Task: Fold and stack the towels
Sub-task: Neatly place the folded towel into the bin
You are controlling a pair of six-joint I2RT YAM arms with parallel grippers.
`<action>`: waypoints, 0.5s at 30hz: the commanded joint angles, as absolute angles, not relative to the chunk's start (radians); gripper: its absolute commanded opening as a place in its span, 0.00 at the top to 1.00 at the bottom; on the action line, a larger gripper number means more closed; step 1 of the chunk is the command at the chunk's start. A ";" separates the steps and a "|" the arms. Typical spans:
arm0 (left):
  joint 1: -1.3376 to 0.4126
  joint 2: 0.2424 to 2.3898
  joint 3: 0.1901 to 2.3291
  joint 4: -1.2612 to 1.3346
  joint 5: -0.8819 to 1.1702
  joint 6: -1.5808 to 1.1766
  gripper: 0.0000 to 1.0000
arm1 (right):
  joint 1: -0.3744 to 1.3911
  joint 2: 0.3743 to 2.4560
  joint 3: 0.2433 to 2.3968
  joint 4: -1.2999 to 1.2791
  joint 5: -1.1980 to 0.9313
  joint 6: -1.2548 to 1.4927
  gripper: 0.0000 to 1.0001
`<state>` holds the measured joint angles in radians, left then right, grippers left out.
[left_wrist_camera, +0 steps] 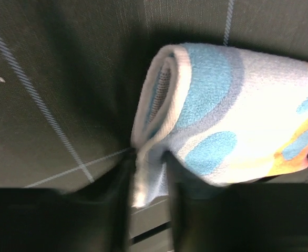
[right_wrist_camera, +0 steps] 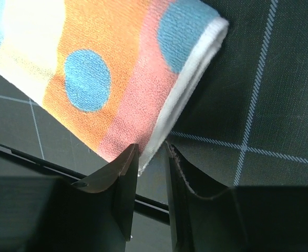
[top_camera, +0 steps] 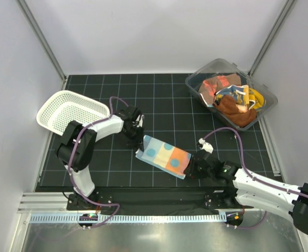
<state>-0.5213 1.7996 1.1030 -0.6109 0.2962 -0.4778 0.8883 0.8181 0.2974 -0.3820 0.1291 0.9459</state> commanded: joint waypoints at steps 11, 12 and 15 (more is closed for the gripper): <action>-0.532 1.743 1.181 -0.760 0.269 -0.485 1.00 | 0.893 0.743 0.437 -0.460 0.144 0.894 0.59; -0.534 1.723 1.190 -0.788 0.227 -0.476 1.00 | 0.891 0.738 0.457 -0.481 0.143 0.888 0.53; -0.532 1.675 1.224 -0.903 0.080 -0.443 1.00 | 0.893 0.716 0.497 -0.534 0.150 0.876 0.22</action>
